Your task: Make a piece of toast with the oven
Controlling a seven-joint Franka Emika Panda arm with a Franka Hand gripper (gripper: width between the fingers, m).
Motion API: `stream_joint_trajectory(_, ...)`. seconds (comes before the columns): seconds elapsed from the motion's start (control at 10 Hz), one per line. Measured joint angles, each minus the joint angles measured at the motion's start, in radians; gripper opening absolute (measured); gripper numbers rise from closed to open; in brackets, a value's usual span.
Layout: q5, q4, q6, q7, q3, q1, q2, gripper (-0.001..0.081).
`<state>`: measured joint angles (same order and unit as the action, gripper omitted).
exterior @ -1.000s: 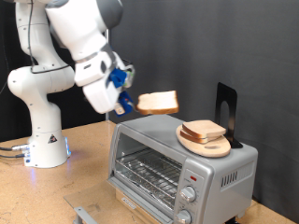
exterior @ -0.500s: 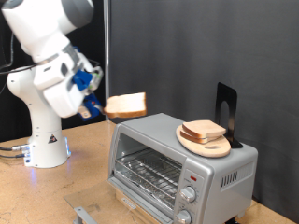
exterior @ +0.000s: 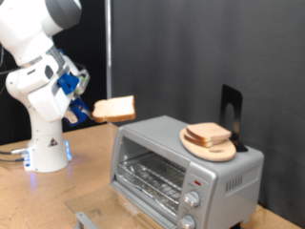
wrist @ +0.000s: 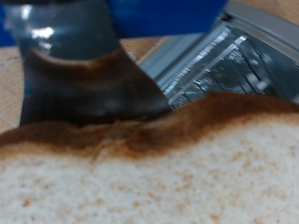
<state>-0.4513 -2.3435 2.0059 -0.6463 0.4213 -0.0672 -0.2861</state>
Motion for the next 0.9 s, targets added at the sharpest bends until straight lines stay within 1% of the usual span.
stream_joint_trajectory(0.2,0.003,-0.032,0.084,-0.114,0.010,0.001,0.029,0.0325)
stream_joint_trajectory(0.3,0.022,-0.034,0.112,-0.134,0.014,0.002,0.059,0.0325)
stream_joint_trajectory(0.4,0.041,-0.034,0.137,-0.138,0.016,0.003,0.094,0.0325)
stream_joint_trajectory(0.6,0.045,-0.033,0.200,-0.138,0.020,0.008,0.167,0.0325)
stream_joint_trajectory(0.9,0.035,-0.027,0.248,-0.157,0.028,0.015,0.250,0.0325)
